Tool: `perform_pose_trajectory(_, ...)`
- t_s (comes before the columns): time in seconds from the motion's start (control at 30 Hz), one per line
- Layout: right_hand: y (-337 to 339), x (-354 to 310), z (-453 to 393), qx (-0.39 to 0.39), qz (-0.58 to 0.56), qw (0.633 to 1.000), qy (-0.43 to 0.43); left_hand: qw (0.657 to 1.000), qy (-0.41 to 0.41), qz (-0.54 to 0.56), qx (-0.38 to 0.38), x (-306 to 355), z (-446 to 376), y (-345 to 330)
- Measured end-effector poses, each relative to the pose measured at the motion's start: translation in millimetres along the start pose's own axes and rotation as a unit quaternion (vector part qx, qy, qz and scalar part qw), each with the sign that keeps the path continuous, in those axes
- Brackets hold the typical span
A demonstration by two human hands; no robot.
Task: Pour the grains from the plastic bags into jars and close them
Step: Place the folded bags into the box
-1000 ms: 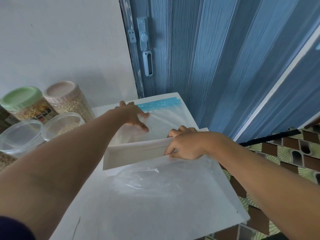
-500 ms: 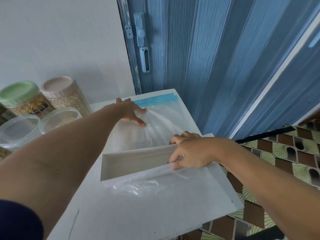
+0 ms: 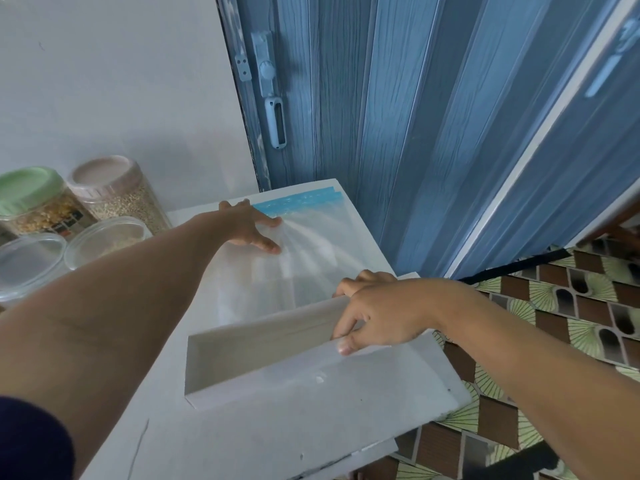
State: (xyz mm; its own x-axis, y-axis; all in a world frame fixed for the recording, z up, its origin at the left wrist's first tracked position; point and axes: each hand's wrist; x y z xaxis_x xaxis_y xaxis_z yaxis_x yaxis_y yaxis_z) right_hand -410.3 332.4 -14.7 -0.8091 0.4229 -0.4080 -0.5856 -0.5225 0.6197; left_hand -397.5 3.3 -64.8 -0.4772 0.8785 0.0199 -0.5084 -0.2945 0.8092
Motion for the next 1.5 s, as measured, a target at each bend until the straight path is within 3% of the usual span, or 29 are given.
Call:
perform_pose_trajectory(0.17, 23.1, -0.6, 2.2, 0.023, 0.011, 1.000, 0.003, 1.000, 0.006, 0.004, 0.002, -4.2, -5.2, -0.8)
perform_pose_trajectory(0.37, 4.8, 2.3, -20.0, 0.019, 0.040, 0.999, -0.023, 0.999, 0.000, 0.032, 0.000, -4.4, -3.0, -2.2)
perform_pose_trajectory(0.57, 2.4, 2.7, -11.5, -0.043, 0.037, 0.998, -0.034, 0.999, -0.003, 0.049, 0.000, -1.8, 5.2, -1.2)
perform_pose_trajectory(0.7, 24.8, 6.4, -2.9, -0.035, 0.024, 0.999, -0.025, 0.999, -0.005, 0.048, 0.012, -3.5, 6.2, -3.7)
perform_pose_trajectory(0.83, 54.2, 20.3, 5.4, -0.010, 0.009, 1.000, -0.018, 0.997, -0.030, 0.056, 0.045, -5.2, 6.7, -11.9)
perform_pose_trajectory(0.97, 80.2, 44.4, -3.0, 0.053, 0.006, 0.998, -0.034, 0.983, -0.022, 0.157, 0.097, -16.1, 10.1, -7.1)
perform_pose_trajectory(1.1, 88.3, 61.4, -29.7, 0.108, 0.018, 0.989, -0.098, 0.979, 0.025, 0.093, 0.178, -20.7, 30.8, -8.7)
perform_pose_trajectory(1.2, 92.4, 67.6, -44.9, 0.145, 0.019, 0.980, -0.136, 0.981, 0.076, 0.108, 0.142, -18.7, 44.6, -17.9)
perform_pose_trajectory(1.3, 97.3, 69.3, -56.3, 0.178, 0.004, 0.973, -0.150, 0.988, 0.111, 0.045, 0.103, -6.8, 60.7, -27.2)
perform_pose_trajectory(1.5, 107.7, 61.0, -87.2, 0.183, 0.035, 0.972, -0.141, 0.997, 0.063, 0.050, 0.002, 13.6, 81.1, -47.8)
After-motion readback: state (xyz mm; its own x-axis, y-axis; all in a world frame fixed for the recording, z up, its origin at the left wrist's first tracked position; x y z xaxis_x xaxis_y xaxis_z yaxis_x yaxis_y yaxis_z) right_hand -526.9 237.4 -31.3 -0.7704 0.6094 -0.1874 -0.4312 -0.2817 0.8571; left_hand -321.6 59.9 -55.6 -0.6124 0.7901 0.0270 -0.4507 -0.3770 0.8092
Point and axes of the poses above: each hand's wrist, its own z-axis away from the middle knuckle, its own y-axis out of the back of the hand, x = y × z, and after that the axes turned 9 degrees about -x, right-handed
